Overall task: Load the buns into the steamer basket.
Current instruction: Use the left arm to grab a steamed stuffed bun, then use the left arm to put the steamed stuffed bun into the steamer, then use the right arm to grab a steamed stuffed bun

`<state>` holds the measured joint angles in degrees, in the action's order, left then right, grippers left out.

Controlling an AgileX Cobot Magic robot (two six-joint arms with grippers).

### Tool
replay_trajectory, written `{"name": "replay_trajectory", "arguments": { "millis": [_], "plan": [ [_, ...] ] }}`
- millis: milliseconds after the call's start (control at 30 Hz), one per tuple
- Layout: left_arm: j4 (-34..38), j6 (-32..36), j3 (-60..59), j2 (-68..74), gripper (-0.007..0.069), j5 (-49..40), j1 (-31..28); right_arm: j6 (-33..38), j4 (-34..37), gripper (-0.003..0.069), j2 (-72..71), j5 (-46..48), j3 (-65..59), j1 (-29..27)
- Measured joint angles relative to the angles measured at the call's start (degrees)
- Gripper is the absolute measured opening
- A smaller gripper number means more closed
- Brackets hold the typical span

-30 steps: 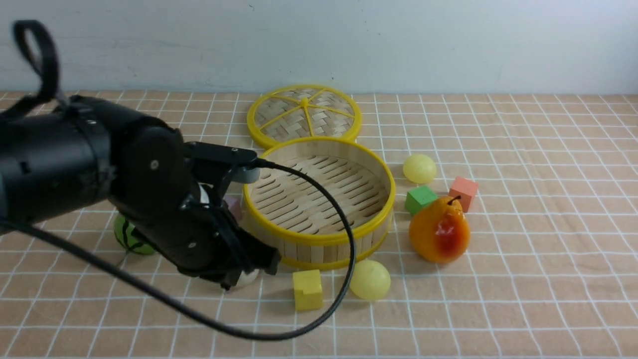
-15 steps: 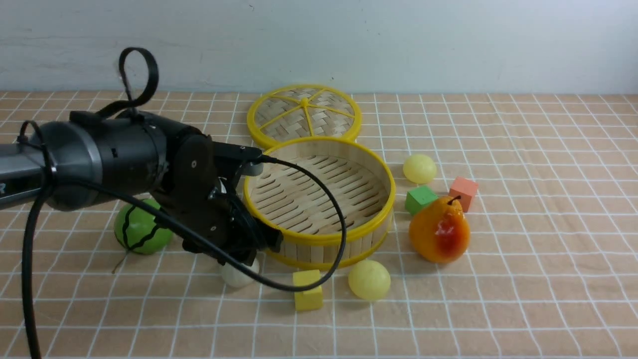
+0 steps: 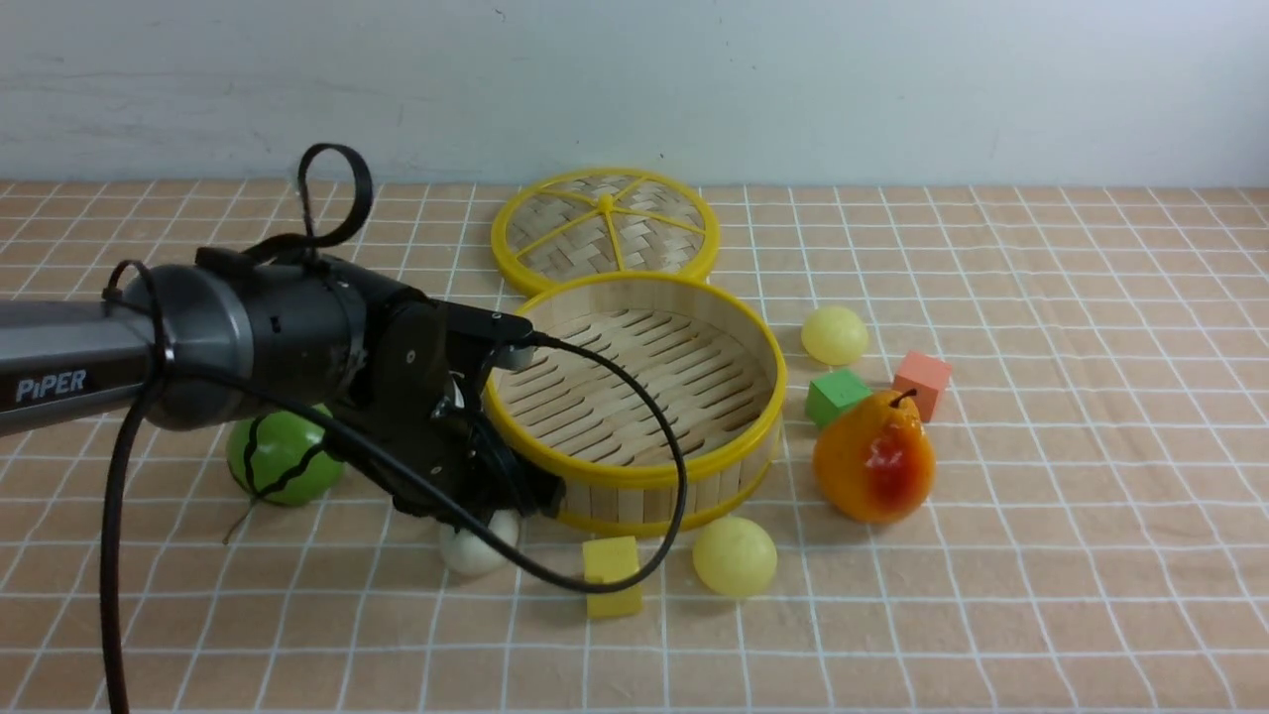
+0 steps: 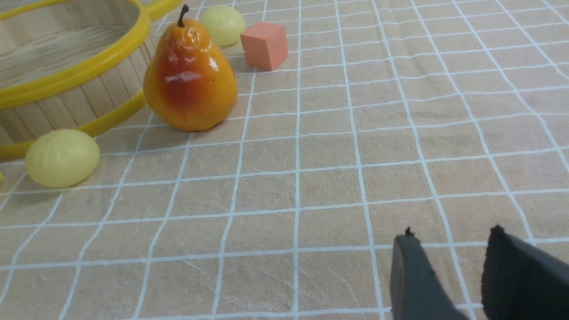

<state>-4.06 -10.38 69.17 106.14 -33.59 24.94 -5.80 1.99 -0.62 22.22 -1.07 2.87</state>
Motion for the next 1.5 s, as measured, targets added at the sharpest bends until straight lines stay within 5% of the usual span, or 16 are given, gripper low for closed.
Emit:
{"name": "replay_trajectory", "arguments": {
  "millis": [333,600,700,967,1067,1167,1333,1400,1500],
  "plan": [
    [0.1,0.0,1.8,-12.9,-0.0013,0.4,3.5,0.0,0.0,0.0239,0.0,0.0,0.0,0.0],
    [-1.8,0.1,12.3,-1.1,0.0006,5.5,3.2,0.0,0.0,0.0239,0.0,0.0,0.0,0.0],
    [-3.4,0.0,17.6,6.3,0.0092,3.4,2.5,0.0,0.0,0.0239,0.0,0.0,0.0,0.0],
    [-3.5,0.0,25.8,7.9,0.0472,-8.8,2.2,0.0,0.0,0.0239,0.0,0.0,0.0,0.0],
    [-3.2,-0.5,27.0,2.0,0.0529,-13.4,3.3,0.0,0.0,0.0239,0.0,0.0,0.0,0.0],
    [-2.4,-2.6,25.9,-6.4,0.0477,-15.6,5.2,0.0,0.0,0.0239,0.0,0.0,0.0,0.0],
    [-1.7,-5.1,16.5,-21.8,0.0226,-12.2,9.7,0.0,0.0,0.0239,0.0,0.0,0.0,0.0],
    [-1.3,-5.3,7.8,-31.5,0.0056,-6.9,12.4,0.0,0.0,0.0239,0.0,0.0,0.0,0.0],
    [-1.0,-5.4,-4.6,-41.4,-0.0013,0.0,14.3,0.0,0.0,0.0239,0.0,0.0,0.0,0.0]
  ]
}}
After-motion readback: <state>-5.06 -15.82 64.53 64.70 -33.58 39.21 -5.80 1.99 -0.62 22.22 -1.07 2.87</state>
